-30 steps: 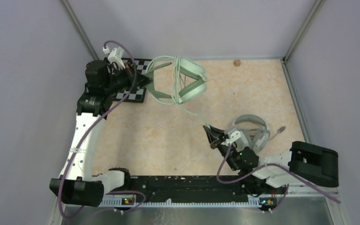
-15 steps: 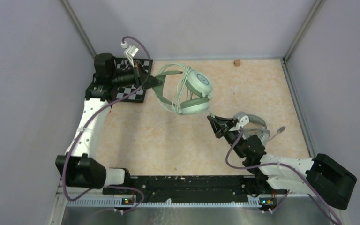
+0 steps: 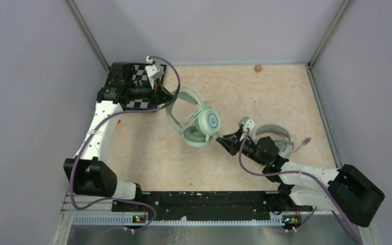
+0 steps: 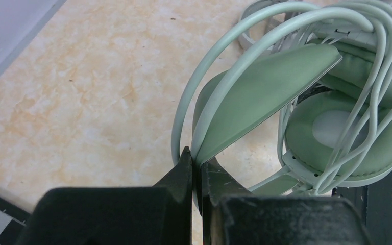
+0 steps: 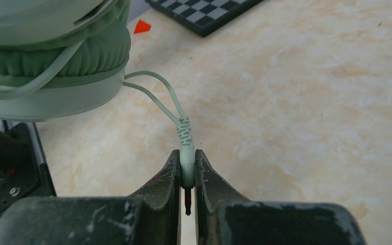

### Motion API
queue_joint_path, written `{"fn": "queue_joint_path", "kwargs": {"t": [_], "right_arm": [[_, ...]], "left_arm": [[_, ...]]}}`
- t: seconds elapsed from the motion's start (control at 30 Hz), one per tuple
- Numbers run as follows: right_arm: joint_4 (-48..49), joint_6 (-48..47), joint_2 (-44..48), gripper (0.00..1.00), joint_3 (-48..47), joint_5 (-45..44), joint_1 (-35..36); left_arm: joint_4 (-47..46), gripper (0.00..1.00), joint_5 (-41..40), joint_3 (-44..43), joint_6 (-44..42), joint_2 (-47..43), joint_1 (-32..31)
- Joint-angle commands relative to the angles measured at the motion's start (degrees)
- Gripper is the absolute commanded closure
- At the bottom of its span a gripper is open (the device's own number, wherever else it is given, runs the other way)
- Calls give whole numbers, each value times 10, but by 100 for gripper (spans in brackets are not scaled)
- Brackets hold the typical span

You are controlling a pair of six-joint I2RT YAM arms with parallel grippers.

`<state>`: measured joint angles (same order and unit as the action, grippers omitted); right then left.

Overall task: Wrap the headphones
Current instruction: Place the headphones at the center of the board.

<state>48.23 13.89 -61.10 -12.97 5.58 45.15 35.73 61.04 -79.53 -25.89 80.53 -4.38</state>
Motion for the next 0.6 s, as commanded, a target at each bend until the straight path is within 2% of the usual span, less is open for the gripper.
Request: {"fn": "queue_joint_path", "kwargs": {"t": [0.0, 0.1, 0.2, 0.37, 0.57], "right_arm": [[1, 40, -9, 100, -26, 46, -12], [-36, 42, -2, 100, -37, 50, -13], [-103, 46, 1, 100, -62, 64, -17], [-184, 82, -20, 100, -91, 85, -29], [-169, 94, -46, 100, -84, 128, -37]], "left_arm": [[107, 100, 75, -41, -165, 30, -9], [199, 100, 31, -77, -248, 77, -51], [250, 100, -27, -94, -299, 114, -87], [270, 100, -85, -86, -342, 142, -102], [292, 100, -151, -96, -384, 154, -116]]}}
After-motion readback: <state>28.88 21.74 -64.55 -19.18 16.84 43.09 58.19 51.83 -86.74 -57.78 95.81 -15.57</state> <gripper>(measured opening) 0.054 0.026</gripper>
